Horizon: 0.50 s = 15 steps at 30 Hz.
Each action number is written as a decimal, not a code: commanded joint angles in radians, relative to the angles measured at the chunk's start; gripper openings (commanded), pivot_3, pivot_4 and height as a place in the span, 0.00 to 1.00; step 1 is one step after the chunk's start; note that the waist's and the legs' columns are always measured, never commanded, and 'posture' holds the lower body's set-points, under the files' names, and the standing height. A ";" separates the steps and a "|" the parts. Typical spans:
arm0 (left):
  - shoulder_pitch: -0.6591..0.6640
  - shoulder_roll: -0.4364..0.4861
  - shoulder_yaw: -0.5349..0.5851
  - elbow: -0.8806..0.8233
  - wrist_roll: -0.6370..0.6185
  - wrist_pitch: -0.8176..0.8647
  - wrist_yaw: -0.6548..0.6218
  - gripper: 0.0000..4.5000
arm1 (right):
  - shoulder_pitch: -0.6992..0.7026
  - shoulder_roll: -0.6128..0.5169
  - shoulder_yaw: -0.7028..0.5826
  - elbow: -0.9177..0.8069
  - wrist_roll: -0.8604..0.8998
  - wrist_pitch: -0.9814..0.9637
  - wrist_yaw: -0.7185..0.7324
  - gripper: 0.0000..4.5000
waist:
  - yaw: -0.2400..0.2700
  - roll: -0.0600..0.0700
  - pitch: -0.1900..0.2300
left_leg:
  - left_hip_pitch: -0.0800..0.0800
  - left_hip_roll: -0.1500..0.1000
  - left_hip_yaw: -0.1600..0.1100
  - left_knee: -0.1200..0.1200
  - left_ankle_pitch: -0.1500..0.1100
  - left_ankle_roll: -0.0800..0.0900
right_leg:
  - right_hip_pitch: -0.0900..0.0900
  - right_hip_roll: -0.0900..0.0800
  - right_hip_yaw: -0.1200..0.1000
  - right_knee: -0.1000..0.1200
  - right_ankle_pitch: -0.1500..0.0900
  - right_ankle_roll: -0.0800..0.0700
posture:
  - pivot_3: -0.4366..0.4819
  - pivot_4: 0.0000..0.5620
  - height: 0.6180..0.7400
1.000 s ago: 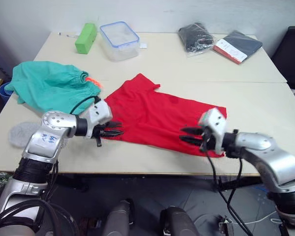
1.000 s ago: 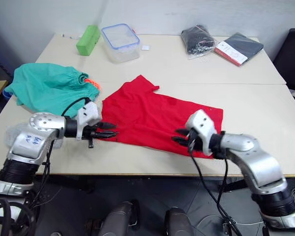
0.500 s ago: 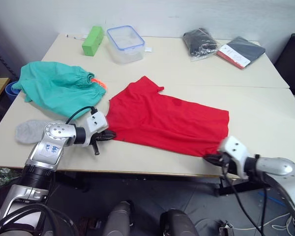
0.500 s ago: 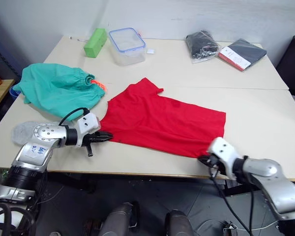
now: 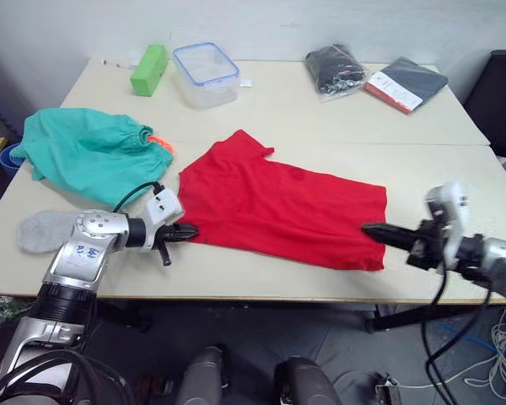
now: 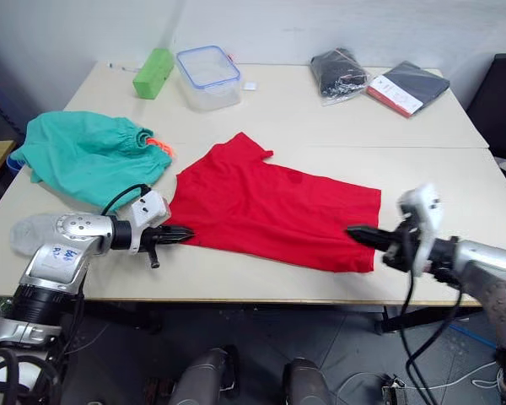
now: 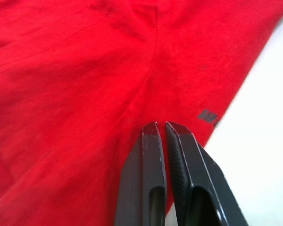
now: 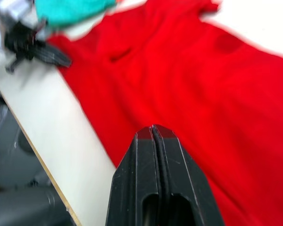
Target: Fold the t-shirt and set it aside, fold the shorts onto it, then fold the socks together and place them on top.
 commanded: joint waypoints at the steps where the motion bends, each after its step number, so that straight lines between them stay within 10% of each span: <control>1: -0.018 0.008 -0.005 -0.026 0.004 -0.008 -0.012 0.06 | 0.045 -0.034 0.137 0.014 -0.209 -0.111 -0.056 0.01 | 0.001 0.000 0.000 | -0.002 -0.001 0.000 0.000 0.000 0.000 | -0.002 -0.001 0.000 0.000 0.000 0.000 | 0.48 0.27 1.00; 15: 0.020 0.059 0.000 0.062 0.040 -0.101 -0.030 0.06 | 0.278 -0.135 -0.093 0.140 -0.282 -0.340 0.084 0.01 | 0.020 -0.001 -0.001 | -0.003 0.000 -0.001 0.007 -0.002 0.004 | 0.002 -0.001 -0.001 -0.001 0.001 0.002 | 0.48 0.27 1.00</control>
